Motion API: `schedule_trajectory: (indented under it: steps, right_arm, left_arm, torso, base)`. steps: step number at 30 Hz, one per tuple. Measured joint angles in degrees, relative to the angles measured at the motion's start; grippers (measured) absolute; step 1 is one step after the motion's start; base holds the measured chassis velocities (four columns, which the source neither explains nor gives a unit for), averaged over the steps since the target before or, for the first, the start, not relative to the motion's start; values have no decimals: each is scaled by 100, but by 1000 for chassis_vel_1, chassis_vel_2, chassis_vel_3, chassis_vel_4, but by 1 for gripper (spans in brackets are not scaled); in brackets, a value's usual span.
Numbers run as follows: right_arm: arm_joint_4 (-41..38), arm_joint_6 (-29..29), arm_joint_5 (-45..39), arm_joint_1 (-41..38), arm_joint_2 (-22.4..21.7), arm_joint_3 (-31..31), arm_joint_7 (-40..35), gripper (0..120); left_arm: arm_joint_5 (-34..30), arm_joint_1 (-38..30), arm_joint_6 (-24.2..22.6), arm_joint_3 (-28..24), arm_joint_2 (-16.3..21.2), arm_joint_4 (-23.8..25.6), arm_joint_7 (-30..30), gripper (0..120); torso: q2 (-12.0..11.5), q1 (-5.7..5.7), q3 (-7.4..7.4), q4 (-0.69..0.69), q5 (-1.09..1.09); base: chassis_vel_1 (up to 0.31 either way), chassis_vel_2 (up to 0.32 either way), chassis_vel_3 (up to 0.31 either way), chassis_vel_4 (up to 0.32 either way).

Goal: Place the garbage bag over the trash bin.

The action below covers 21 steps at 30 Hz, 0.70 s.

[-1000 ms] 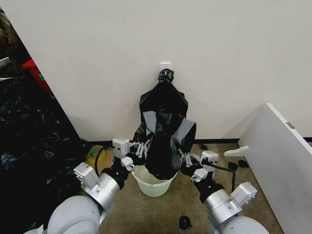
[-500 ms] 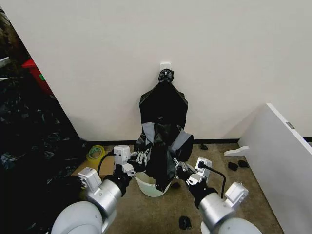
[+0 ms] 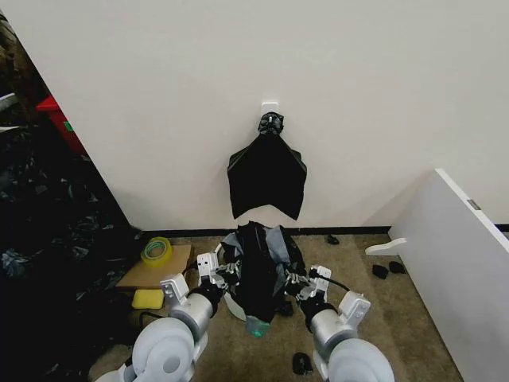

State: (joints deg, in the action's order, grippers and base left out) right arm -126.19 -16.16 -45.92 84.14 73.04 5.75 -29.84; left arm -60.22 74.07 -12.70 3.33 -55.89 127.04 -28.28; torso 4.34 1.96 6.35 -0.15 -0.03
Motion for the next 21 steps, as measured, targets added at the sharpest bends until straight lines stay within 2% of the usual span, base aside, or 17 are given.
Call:
schedule_trajectory:
  steps: [4, 6, 10, 15, 21]
  right_arm:
    - [20, -3, -48, 45, 109, 35, -62, 0]
    - [-172, 14, -17, 302, 135, 112, -62, 0]
    - [-271, 85, 136, 520, 150, 169, -138, 0]
    - [-160, 129, 179, 513, 198, 188, -333, 0]
    - [-89, 208, 96, 449, 257, 176, -244, 0]
  left_arm:
    - [207, 180, 52, 142, 108, 212, 53, 0]
    - [507, 487, 203, 361, 364, 380, 144, 0]
    - [738, 916, 352, 461, 527, 412, 217, 0]
    - [787, 1178, 473, 482, 519, 113, 261, 0]
    - [657, 1183, 623, 526, 515, -318, 327, 0]
  torso:
    - [0, 0, 0, 1, 0]
    - [0, 0, 0, 1, 0]
    - [0, -1, -1, 1, 0]
    - [0, -1, -1, 1, -1]
    - [0, -1, -1, 1, 0]
  base:
    - [0, 0, 0, 0]
    - [0, 0, 0, 0]
    - [0, 0, 0, 0]
    - [0, 0, 0, 0]
    - [0, 0, 0, 0]
